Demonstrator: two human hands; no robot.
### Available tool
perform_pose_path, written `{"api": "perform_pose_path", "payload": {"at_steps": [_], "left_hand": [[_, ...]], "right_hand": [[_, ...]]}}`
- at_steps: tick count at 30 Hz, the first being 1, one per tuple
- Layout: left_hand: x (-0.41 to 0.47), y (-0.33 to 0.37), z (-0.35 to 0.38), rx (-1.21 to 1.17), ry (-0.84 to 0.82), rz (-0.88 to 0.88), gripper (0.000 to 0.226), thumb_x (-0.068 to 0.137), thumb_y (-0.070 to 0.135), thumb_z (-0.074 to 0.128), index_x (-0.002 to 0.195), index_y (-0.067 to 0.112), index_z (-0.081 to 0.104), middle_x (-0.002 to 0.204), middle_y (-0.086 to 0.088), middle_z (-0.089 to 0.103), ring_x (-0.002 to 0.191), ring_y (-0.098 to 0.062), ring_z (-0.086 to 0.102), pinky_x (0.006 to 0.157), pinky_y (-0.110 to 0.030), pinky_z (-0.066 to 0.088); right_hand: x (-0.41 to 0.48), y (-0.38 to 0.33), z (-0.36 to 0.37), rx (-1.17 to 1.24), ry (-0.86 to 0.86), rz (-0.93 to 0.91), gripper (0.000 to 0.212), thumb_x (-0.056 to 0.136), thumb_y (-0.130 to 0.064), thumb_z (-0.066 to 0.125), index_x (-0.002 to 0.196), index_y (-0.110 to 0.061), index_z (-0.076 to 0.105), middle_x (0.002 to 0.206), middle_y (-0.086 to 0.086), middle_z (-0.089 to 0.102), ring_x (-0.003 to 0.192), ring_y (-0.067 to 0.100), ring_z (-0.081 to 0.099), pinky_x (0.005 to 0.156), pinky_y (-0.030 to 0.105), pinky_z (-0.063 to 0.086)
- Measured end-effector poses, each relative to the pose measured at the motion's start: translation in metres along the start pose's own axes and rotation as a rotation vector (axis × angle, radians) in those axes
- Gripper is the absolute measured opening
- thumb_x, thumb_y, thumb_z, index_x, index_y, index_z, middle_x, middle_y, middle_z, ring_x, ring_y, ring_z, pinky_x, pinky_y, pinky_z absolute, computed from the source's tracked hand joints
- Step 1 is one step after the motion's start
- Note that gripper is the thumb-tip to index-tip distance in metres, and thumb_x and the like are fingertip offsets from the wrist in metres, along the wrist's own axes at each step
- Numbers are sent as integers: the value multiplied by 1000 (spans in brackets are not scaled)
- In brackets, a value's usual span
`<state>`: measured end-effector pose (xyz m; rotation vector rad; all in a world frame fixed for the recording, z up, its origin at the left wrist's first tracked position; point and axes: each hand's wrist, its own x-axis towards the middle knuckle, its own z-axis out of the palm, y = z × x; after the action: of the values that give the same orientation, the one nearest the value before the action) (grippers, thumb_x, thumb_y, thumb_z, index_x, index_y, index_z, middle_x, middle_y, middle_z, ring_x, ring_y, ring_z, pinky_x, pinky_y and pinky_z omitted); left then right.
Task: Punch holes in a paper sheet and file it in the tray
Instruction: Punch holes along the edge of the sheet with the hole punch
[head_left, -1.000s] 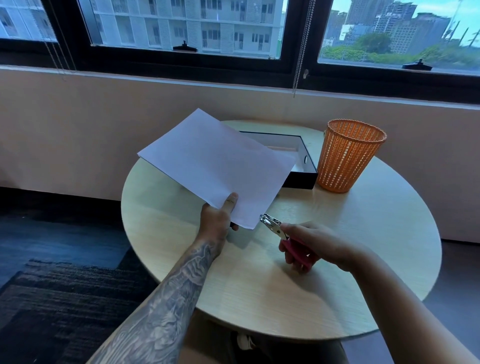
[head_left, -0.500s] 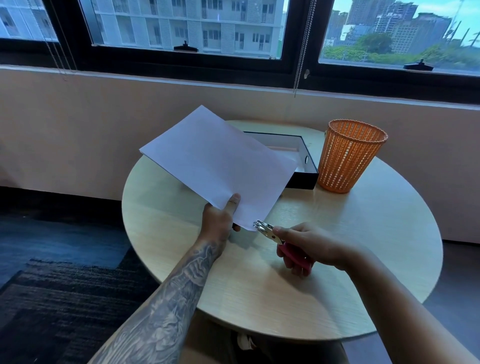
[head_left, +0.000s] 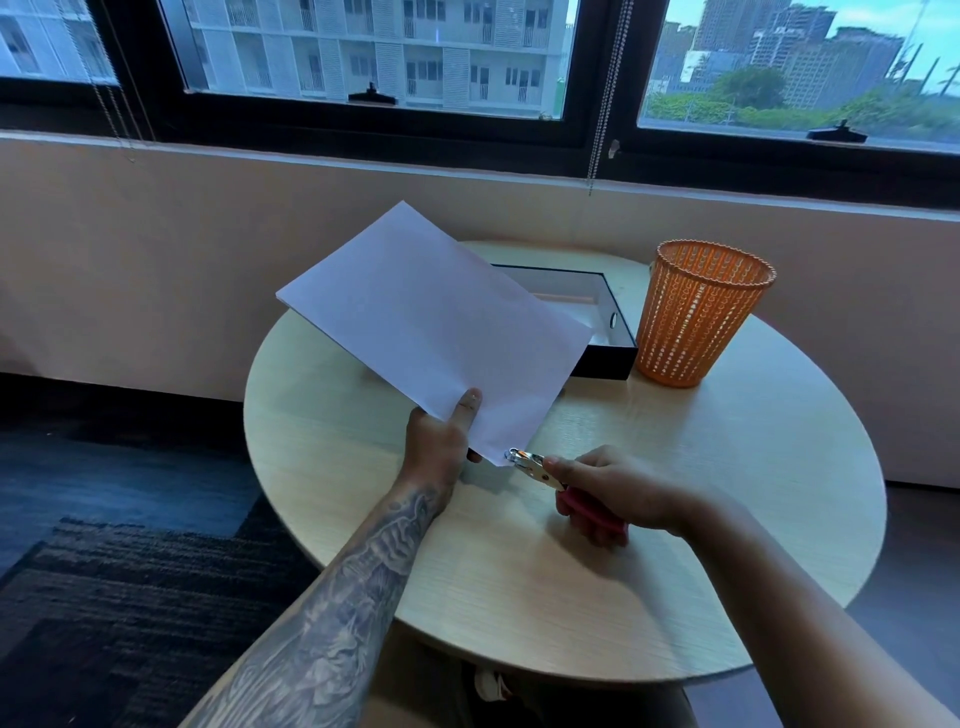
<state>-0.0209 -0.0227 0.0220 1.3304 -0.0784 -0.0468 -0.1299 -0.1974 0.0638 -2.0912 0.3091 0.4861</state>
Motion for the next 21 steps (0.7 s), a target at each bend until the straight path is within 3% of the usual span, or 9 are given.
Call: {"api": "perform_pose_path", "payload": {"at_steps": [4,10,14,16,21], "left_hand": [[-1,-4,2,13,59,109,7,91,19,71,86,22,68,86,15,72,75,4,69,67,-12,50],[1,-8,2,72,93,173,6,91,22,70,87,26,68,94,15,71,83,5,68,72,-9,49],[2,-11,1,89,99,176,11,91,24,71,99,17,70,97,10,73,87,3,69,75,-12,51],[2,-10,1,105,99,171,1,91,22,71,91,23,69,92,15,72,81,9,68,71,-9,49],[0,-9,1,146,75,195,7,92,23,70,87,28,67,90,19,70,78,13,66,69,-6,47]], "right_hand": [[8,-3,-5,-96,14,7,59,99,-59,45,77,-7,62,61,13,62,44,23,54,41,26,41],[19,-21,-9,-323,31,28,62,99,-62,41,77,-8,63,66,15,66,52,27,55,46,29,44],[25,-30,-9,-421,33,51,61,98,-63,40,76,-10,61,64,13,67,49,27,53,51,30,45],[26,-31,-9,-440,32,57,62,98,-64,39,73,-11,60,63,13,67,49,27,52,54,30,46],[27,-32,-8,-469,29,67,64,96,-67,39,68,-13,58,61,11,68,48,28,53,62,32,47]]}}
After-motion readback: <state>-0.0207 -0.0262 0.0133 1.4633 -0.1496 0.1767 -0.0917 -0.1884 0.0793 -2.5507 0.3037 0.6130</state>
